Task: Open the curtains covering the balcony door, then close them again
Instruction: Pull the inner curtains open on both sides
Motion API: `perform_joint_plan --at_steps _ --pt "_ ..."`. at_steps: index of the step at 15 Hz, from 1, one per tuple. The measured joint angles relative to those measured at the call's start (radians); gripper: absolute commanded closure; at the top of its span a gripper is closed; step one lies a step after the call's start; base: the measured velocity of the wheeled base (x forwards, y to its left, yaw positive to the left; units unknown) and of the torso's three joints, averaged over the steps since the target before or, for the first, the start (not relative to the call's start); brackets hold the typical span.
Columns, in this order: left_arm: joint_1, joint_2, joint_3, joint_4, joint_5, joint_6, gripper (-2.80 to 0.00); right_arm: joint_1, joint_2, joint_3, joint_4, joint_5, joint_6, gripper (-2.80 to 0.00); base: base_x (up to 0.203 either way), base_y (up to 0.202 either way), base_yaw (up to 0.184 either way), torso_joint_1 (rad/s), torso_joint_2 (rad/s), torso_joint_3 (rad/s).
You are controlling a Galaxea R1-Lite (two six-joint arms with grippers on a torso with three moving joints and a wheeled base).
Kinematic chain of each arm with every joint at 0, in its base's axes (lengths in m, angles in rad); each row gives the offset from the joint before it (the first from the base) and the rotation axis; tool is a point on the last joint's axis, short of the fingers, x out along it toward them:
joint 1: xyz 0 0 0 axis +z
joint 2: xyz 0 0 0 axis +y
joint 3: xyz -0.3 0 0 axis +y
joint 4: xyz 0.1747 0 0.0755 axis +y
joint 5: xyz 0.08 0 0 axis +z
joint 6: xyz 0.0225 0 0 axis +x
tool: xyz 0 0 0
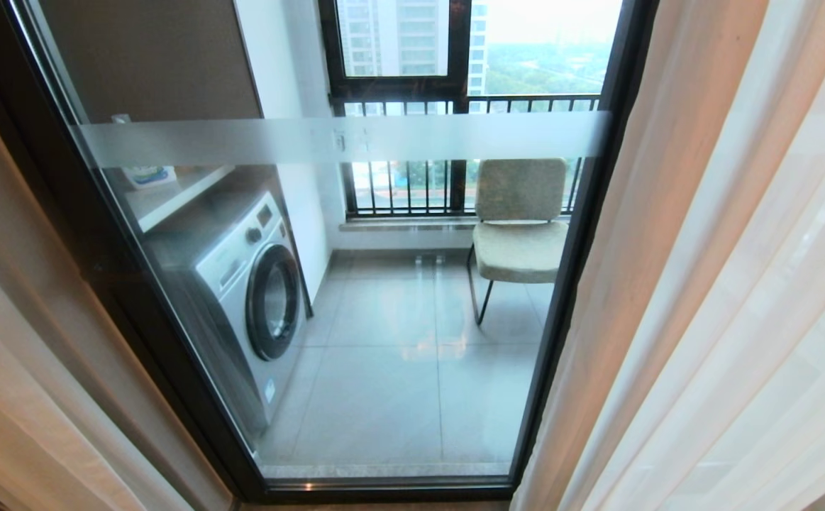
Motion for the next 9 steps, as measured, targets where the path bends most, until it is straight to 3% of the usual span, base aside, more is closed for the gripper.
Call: perform_joint_plan --at_steps 3,9 --pt "0.0 0.0 0.0 0.0 0.0 0.0 0.0 0.0 0.0 -0.005 -0.04 0.008 -0.012 0.0 0.0 0.0 0.0 0.0 0.0 0.0" --pt "0.0 0.0 0.0 0.0 0.0 0.0 0.0 0.003 0.073 -0.17 -0.059 0.189 -0.012 0.0 0.0 0.0 0.0 0.0 0.0 0.0"
